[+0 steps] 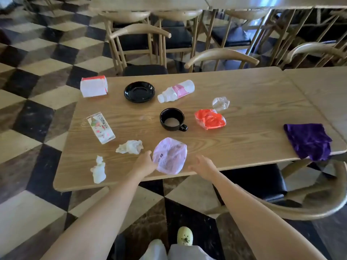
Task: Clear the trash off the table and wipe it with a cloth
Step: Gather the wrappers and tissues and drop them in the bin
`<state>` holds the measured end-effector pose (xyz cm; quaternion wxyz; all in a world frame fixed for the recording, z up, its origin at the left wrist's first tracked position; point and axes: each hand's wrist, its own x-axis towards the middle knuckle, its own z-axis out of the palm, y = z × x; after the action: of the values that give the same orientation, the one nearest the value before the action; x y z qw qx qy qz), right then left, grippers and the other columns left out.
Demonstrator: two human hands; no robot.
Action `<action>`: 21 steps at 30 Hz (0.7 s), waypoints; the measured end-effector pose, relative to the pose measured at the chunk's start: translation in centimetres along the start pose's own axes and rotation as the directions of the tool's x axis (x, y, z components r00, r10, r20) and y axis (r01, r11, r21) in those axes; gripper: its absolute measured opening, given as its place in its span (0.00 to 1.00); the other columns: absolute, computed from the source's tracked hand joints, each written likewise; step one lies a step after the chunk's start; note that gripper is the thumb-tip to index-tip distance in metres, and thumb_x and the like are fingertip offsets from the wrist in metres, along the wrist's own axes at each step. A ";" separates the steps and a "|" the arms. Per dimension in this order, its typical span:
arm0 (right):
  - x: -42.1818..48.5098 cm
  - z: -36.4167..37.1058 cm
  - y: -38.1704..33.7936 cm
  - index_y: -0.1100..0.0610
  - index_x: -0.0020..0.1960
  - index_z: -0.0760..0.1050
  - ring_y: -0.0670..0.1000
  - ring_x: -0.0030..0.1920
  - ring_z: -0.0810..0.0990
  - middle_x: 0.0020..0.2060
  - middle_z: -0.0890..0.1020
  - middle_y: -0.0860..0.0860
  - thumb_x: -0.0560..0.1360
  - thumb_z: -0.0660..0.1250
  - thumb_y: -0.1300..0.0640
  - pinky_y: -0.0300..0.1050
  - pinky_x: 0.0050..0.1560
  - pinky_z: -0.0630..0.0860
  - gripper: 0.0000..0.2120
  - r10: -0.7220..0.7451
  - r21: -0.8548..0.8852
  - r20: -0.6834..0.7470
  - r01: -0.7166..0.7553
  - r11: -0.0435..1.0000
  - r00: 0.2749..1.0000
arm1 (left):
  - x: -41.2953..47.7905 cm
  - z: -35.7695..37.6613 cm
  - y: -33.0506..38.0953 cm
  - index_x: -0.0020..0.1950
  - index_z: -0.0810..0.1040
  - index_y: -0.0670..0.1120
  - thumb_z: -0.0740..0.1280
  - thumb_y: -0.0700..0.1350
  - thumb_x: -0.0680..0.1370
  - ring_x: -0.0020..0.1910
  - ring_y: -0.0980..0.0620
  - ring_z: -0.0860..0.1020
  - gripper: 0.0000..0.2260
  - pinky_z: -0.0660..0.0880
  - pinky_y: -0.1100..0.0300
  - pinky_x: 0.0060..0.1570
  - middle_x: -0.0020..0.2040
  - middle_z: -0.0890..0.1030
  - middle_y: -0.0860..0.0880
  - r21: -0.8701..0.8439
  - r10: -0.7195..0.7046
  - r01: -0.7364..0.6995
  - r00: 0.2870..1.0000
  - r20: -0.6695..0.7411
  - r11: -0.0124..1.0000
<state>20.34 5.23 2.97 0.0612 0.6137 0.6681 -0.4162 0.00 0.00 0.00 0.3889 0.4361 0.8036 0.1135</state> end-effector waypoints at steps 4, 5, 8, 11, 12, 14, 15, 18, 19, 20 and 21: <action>2.2 0.1 -1.5 0.64 0.47 0.74 0.57 0.46 0.75 0.39 0.78 0.56 0.75 0.64 0.60 0.51 0.49 0.74 0.06 -0.018 0.159 -0.012 0.020 0.987 1.000 | 1.4 0.4 0.6 0.69 0.67 0.40 0.64 0.45 0.75 0.55 0.43 0.76 0.23 0.70 0.56 0.47 0.60 0.75 0.42 -0.142 -0.078 0.074 0.997 -0.021 0.987; 3.0 0.4 -1.7 0.66 0.54 0.73 0.57 0.47 0.77 0.43 0.80 0.59 0.75 0.64 0.60 0.50 0.47 0.74 0.11 -0.005 0.195 0.000 0.005 0.981 1.000 | 1.8 0.6 0.7 0.67 0.68 0.41 0.64 0.44 0.74 0.50 0.45 0.76 0.22 0.70 0.57 0.45 0.55 0.76 0.44 -0.187 -0.098 0.093 0.995 -0.015 0.978; 5.1 1.6 -2.1 0.64 0.64 0.68 0.54 0.47 0.78 0.50 0.79 0.57 0.74 0.66 0.58 0.39 0.34 0.70 0.21 0.014 0.238 0.034 -0.021 0.971 0.999 | 2.4 1.0 1.2 0.63 0.71 0.42 0.66 0.43 0.74 0.48 0.48 0.75 0.18 0.69 0.58 0.44 0.53 0.77 0.45 -0.331 -0.148 0.142 0.989 0.007 0.933; 6.6 2.6 -2.1 0.62 0.65 0.65 0.54 0.49 0.79 0.56 0.77 0.57 0.72 0.69 0.58 0.41 0.39 0.75 0.24 0.053 0.349 0.047 -0.066 0.935 0.997 | 2.5 1.4 1.5 0.57 0.73 0.42 0.65 0.39 0.74 0.46 0.48 0.74 0.12 0.70 0.59 0.43 0.46 0.76 0.48 -0.446 -0.170 0.139 0.985 -0.030 0.884; 6.6 2.7 -2.1 0.62 0.65 0.65 0.54 0.50 0.79 0.57 0.77 0.57 0.72 0.69 0.59 0.45 0.45 0.78 0.25 0.064 0.371 0.041 -0.075 0.926 0.997 | 2.3 1.5 1.7 0.56 0.73 0.43 0.65 0.38 0.74 0.47 0.48 0.74 0.11 0.70 0.58 0.44 0.45 0.75 0.50 -0.469 -0.170 0.129 0.984 -0.045 0.874; 6.9 2.6 -2.1 0.61 0.67 0.63 0.57 0.54 0.80 0.56 0.77 0.56 0.72 0.70 0.60 0.52 0.55 0.78 0.27 0.066 0.409 0.049 -0.080 0.909 0.997 | 2.1 1.6 1.9 0.60 0.73 0.45 0.64 0.37 0.75 0.53 0.47 0.75 0.14 0.72 0.54 0.52 0.50 0.77 0.49 -0.513 -0.178 0.119 0.982 -0.066 0.850; 7.2 2.5 -2.0 0.61 0.67 0.63 0.57 0.55 0.80 0.55 0.77 0.56 0.71 0.70 0.61 0.54 0.57 0.77 0.28 0.059 0.424 0.054 -0.076 0.902 0.997 | 1.9 1.5 2.0 0.64 0.72 0.45 0.64 0.37 0.75 0.56 0.46 0.76 0.17 0.73 0.52 0.55 0.54 0.77 0.48 -0.531 -0.185 0.118 0.980 -0.076 0.839; 7.4 1.5 -2.1 0.60 0.67 0.66 0.56 0.55 0.80 0.54 0.78 0.54 0.71 0.70 0.62 0.52 0.58 0.77 0.26 0.030 0.413 0.033 -0.041 0.910 0.999 | 1.5 1.5 2.2 0.65 0.71 0.44 0.66 0.36 0.75 0.57 0.44 0.76 0.19 0.75 0.46 0.59 0.56 0.77 0.45 -0.619 -0.194 0.096 0.977 -0.093 0.779; 7.6 1.1 -2.0 0.60 0.66 0.68 0.54 0.54 0.79 0.54 0.79 0.54 0.71 0.70 0.62 0.49 0.56 0.77 0.24 0.018 0.407 0.008 -0.019 0.913 1.000 | 1.5 1.5 2.3 0.62 0.73 0.44 0.67 0.36 0.74 0.56 0.44 0.77 0.17 0.76 0.45 0.57 0.56 0.77 0.44 -0.653 -0.201 0.093 0.975 -0.093 0.752; 7.5 0.7 -2.0 0.59 0.64 0.70 0.52 0.52 0.79 0.54 0.79 0.52 0.71 0.69 0.62 0.46 0.53 0.77 0.22 0.004 0.406 -0.026 0.007 0.914 1.000 | 1.3 1.4 2.6 0.58 0.75 0.46 0.68 0.36 0.74 0.53 0.45 0.78 0.14 0.77 0.46 0.55 0.54 0.77 0.44 -0.681 -0.204 0.088 0.975 -0.092 0.727; 7.5 0.2 -2.0 0.59 0.62 0.73 0.50 0.50 0.78 0.52 0.80 0.51 0.72 0.68 0.62 0.42 0.49 0.75 0.19 -0.012 0.412 -0.063 0.037 0.910 0.998 | 1.2 1.4 3.0 0.54 0.75 0.47 0.69 0.35 0.74 0.49 0.47 0.79 0.12 0.79 0.49 0.50 0.52 0.78 0.44 -0.711 -0.199 0.078 0.976 -0.089 0.699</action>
<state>16.70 11.04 -0.59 -0.0950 0.6162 0.5742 -0.5306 2.43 2.51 -0.02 0.4673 0.1827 0.7587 0.4155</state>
